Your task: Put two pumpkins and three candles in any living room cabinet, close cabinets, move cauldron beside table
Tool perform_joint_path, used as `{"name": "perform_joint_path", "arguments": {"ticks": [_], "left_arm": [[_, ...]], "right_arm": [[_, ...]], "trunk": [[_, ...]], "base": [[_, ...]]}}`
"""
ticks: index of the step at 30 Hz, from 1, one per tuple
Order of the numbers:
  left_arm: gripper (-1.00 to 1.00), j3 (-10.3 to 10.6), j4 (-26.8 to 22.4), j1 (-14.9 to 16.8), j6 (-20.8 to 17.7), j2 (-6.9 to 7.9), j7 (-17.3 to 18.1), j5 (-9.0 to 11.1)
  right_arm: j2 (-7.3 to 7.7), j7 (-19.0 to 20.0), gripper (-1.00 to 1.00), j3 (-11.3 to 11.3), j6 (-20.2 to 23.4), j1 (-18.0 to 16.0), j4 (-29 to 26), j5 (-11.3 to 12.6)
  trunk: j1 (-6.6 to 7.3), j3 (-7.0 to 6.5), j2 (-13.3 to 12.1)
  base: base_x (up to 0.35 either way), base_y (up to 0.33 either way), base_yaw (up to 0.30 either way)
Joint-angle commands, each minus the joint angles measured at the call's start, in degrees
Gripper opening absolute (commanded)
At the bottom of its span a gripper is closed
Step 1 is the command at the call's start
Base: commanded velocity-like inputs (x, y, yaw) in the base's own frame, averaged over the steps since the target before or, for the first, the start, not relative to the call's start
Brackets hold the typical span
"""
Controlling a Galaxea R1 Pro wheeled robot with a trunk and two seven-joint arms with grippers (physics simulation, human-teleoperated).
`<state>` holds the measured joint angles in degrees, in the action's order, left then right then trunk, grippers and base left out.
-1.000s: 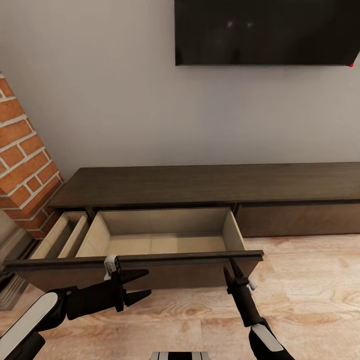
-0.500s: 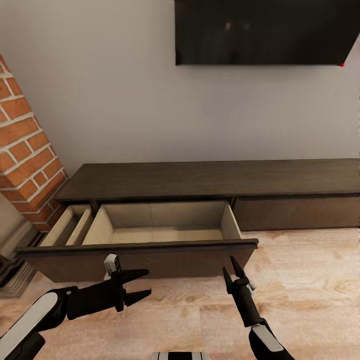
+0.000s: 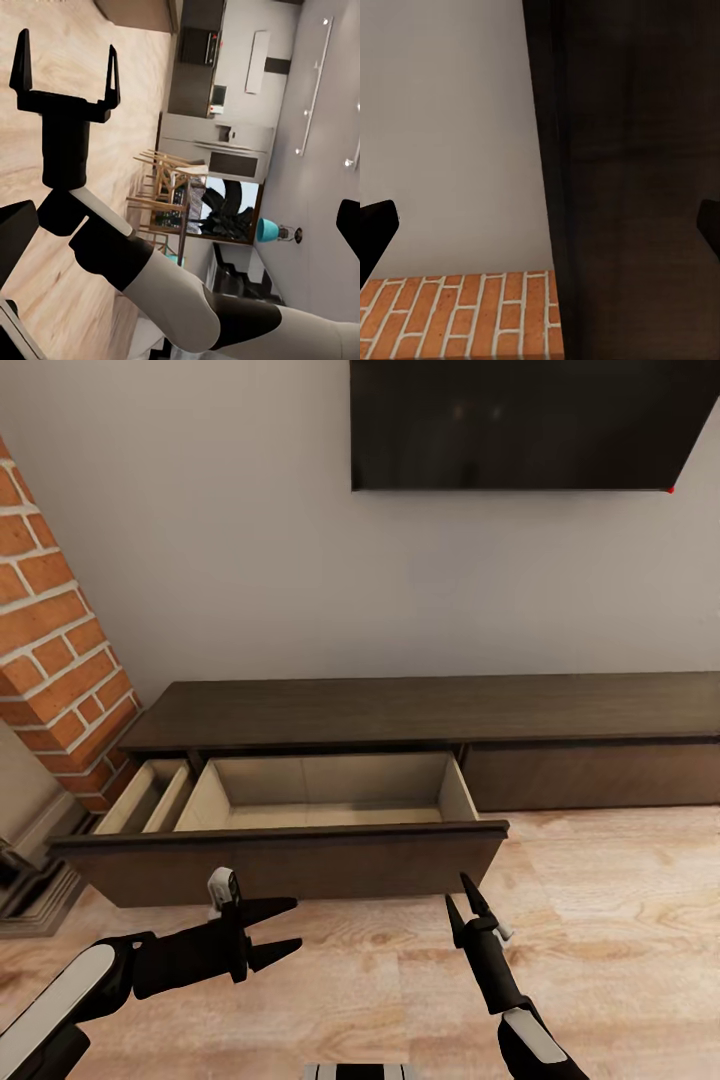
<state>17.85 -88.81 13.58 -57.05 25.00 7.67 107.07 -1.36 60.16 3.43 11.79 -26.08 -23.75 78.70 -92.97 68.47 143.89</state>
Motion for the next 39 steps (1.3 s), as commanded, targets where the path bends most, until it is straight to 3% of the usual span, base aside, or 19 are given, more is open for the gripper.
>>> {"name": "perform_joint_path", "arguments": {"ticks": [1,8,13,18,21,26,32,34,39], "left_arm": [[1.0,0.08,0.03,0.04,-0.02,0.05,0.59,-0.46],[1.0,0.08,0.05,0.04,-0.02,0.05,0.59,-0.46],[1.0,0.08,0.26,0.04,-0.01,0.05,0.59,-0.43],[1.0,0.08,0.3,0.04,-0.06,0.11,0.59,-0.38],[1.0,0.08,0.3,0.04,-0.07,0.13,0.59,-0.38],[1.0,0.08,0.3,0.04,-0.08,0.13,0.59,-0.37],[1.0,0.08,0.46,0.04,-0.03,0.07,0.59,-0.37],[1.0,0.08,0.47,0.04,-0.02,0.06,0.59,-0.39],[1.0,0.19,0.55,0.04,0.01,0.05,0.59,-0.45]], "right_arm": [[-0.05,0.12,1.0,0.28,0.6,-0.03,0.02,0.14],[0.16,-0.29,1.0,0.26,0.89,-0.03,0.0,0.09],[0.73,-0.33,1.0,0.26,5.21,-0.03,0.26,0.03],[0.95,-0.07,1.0,0.19,6.48,0.23,1.07,-0.16],[1.39,0.12,1.0,0.15,6.71,1.33,3.4,-2.75],[2.79,-0.49,1.0,0.31,7.66,2.24,10.02,-11.54],[5.12,-5.9,1.0,0.27,9.93,2.34,16.25,-13.93],[5.39,-6.48,1.0,0.21,8.72,2.34,16.74,-14.48],[5.7,-6.38,1.0,0.28,3.99,2.35,17.09,-18.94]], "trunk": [[0.04,-0.18,0.0],[0.22,-1.73,-0.09],[0.35,-2.84,-0.16],[0.48,-3.95,-0.22],[0.55,-4.61,-0.26],[0.68,-5.72,-0.33],[0.84,-7.05,-0.41],[0.89,-7.49,-0.44],[1.02,-8.6,-0.5]], "base": [[-0.003,0.0,0.0],[0.0,0.0,0.0],[0.0,0.0,0.0],[0.0,0.0,0.0],[0.0,0.0,0.0],[0.0,0.0,0.0],[0.0,0.0,0.0],[0.0,0.0,0.0],[0.0,0.0,0.0]]}}
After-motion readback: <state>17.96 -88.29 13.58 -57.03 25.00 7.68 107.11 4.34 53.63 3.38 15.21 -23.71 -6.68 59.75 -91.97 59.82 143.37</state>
